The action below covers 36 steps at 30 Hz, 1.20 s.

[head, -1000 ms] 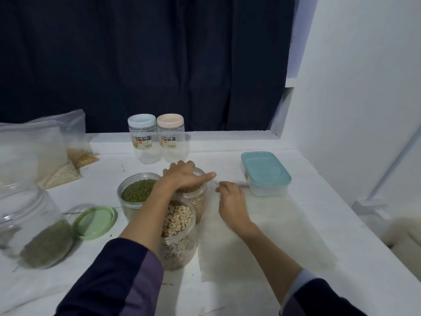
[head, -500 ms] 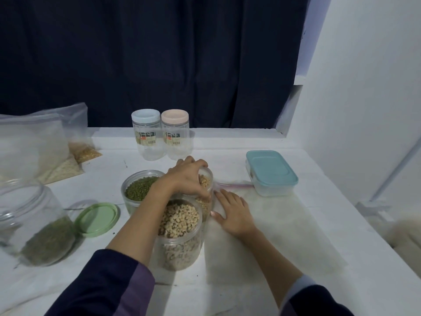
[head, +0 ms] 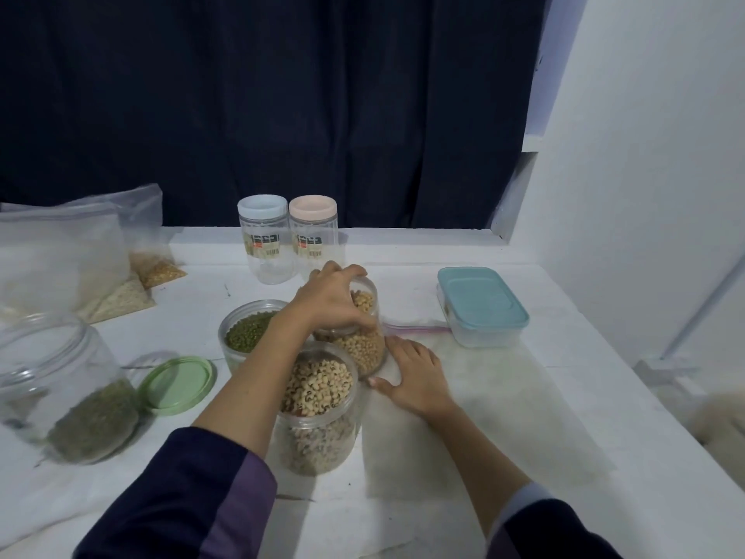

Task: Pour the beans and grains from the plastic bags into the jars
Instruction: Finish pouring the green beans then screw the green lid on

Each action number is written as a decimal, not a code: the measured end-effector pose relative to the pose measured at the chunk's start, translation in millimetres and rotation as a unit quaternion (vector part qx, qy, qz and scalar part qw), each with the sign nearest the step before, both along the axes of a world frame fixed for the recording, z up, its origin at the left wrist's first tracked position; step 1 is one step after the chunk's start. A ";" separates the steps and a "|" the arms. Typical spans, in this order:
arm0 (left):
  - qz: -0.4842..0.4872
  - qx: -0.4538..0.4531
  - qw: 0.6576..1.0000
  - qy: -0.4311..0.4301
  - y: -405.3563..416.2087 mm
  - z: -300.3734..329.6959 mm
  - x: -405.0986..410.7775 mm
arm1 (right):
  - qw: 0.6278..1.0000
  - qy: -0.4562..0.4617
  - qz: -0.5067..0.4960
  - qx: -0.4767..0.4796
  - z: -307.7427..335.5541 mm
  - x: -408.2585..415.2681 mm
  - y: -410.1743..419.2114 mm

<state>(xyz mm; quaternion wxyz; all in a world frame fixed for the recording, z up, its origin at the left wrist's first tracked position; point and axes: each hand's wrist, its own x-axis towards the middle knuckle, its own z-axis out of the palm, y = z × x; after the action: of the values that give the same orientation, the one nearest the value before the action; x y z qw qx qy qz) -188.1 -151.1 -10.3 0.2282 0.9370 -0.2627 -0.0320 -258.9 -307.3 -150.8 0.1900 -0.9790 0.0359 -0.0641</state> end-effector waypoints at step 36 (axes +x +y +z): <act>0.022 -0.184 0.981 0.056 209.7 72.6 0.1 | 0.915 -0.196 -0.027 0.353 176.2 59.2 221.6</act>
<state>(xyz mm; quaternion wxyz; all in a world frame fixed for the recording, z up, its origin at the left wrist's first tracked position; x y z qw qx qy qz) -188.0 58.6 62.3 0.4114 0.8814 -0.2302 -0.0307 -199.7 -85.7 25.4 0.5245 -0.8148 0.0446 -0.2429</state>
